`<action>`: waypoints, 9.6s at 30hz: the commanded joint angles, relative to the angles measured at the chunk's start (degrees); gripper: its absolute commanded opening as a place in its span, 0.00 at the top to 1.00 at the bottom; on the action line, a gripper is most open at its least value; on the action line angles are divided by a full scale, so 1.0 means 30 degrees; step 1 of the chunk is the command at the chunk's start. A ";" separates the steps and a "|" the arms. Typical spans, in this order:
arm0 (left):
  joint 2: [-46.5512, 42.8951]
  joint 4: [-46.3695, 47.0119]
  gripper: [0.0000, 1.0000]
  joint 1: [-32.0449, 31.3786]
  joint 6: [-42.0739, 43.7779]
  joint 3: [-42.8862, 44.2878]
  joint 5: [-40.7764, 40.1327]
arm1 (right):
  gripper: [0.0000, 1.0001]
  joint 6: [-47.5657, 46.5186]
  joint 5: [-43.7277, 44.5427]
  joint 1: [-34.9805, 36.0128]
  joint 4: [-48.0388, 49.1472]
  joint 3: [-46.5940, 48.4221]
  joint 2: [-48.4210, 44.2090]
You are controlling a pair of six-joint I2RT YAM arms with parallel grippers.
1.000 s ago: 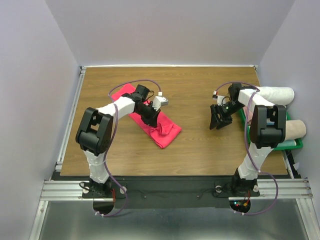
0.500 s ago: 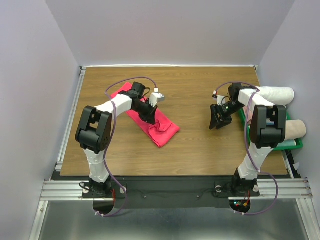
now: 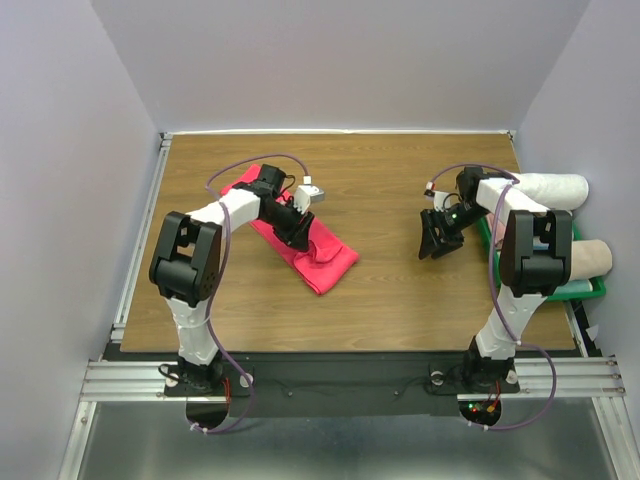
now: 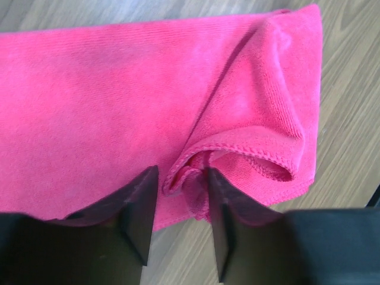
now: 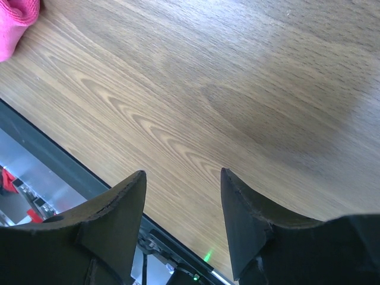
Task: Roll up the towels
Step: Fold the towel, then roll the towel
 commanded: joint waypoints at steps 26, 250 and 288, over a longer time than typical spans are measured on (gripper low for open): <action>-0.5572 0.1382 0.73 -0.4047 0.2574 -0.5448 -0.0104 | 0.46 -0.0324 -0.0810 -0.0154 -0.0243 0.0593 0.0239; -1.1986 0.8028 0.21 -0.7205 0.9571 -1.0979 -0.8126 | 0.66 0.7877 -0.1573 1.0129 1.0949 0.0857 0.4662; -0.5017 0.1602 0.98 -0.8794 0.6964 -0.7121 -0.2752 | 0.18 0.6062 -0.1600 0.7291 0.9806 0.1415 -0.1251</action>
